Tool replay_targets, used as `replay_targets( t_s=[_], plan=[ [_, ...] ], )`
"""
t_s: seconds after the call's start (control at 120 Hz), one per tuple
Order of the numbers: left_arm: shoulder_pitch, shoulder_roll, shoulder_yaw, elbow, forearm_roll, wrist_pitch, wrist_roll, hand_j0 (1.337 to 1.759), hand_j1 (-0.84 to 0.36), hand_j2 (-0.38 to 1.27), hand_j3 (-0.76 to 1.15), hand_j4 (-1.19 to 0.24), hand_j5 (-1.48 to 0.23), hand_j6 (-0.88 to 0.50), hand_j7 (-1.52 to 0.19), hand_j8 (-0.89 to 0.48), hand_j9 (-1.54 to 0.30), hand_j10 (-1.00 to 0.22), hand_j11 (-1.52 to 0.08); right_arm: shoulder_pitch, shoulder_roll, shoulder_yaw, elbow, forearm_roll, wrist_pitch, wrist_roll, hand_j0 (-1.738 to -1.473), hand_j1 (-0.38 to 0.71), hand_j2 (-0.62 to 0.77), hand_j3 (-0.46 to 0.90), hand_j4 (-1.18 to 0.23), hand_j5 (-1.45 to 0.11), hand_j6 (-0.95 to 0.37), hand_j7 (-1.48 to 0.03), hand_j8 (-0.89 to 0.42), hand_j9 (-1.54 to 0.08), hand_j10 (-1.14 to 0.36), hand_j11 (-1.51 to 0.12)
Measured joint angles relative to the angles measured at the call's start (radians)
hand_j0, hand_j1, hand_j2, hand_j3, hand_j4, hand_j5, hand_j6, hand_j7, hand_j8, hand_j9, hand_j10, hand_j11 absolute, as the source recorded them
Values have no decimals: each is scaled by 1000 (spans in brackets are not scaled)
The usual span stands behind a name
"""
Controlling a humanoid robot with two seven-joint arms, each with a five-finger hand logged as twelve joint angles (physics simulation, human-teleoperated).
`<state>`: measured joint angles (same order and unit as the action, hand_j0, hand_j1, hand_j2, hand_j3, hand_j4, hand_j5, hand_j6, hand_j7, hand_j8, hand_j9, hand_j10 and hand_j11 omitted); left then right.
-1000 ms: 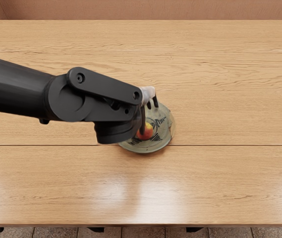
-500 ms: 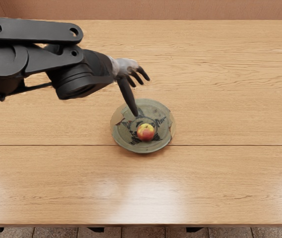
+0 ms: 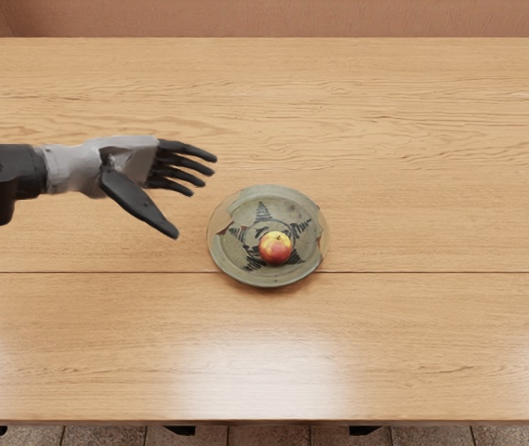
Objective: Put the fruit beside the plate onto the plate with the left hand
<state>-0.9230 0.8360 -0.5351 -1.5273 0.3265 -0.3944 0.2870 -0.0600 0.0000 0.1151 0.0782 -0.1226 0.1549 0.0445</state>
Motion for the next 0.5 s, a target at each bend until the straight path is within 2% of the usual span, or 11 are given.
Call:
replay_targets(
  t_s=[0.117, 0.233, 0.4, 0.5],
  plan=[
    [184, 3, -234, 0, 17, -134, -9, 1658, 55, 51, 0, -247, -320, -247, -320, -247, -320, -247, -319, 0, 0, 0, 0, 0, 0, 0, -1658, -304, -7, 0, -38, -49, -38, -49, -38, -49, -38, -49],
    [346, 17, -423, 16, 29, -190, -12, 1658, 55, 51, 0, -247, -320, -247, -319, -247, -319, -246, -319, 0, 0, 0, 0, 0, 0, 0, -1658, -304, -7, 0, -38, -49, -38, -48, -38, -49, -37, -49],
    [475, 16, -601, 36, 38, -211, -14, 1658, 56, 51, 0, -246, -319, -246, -319, -246, -319, -246, -319, 0, 0, 0, 0, 0, 0, 0, -1658, -304, -7, 0, -38, -49, -38, -49, -38, -49, -38, -49],
    [512, 15, -664, 40, 40, -215, -14, 1658, 56, 51, 0, -246, -319, -246, -319, -246, -319, -246, -319, 0, 0, 0, 0, 0, 0, 0, -1658, -304, -8, 0, -38, -49, -38, -49, -38, -49, -38, -49]
  ],
)
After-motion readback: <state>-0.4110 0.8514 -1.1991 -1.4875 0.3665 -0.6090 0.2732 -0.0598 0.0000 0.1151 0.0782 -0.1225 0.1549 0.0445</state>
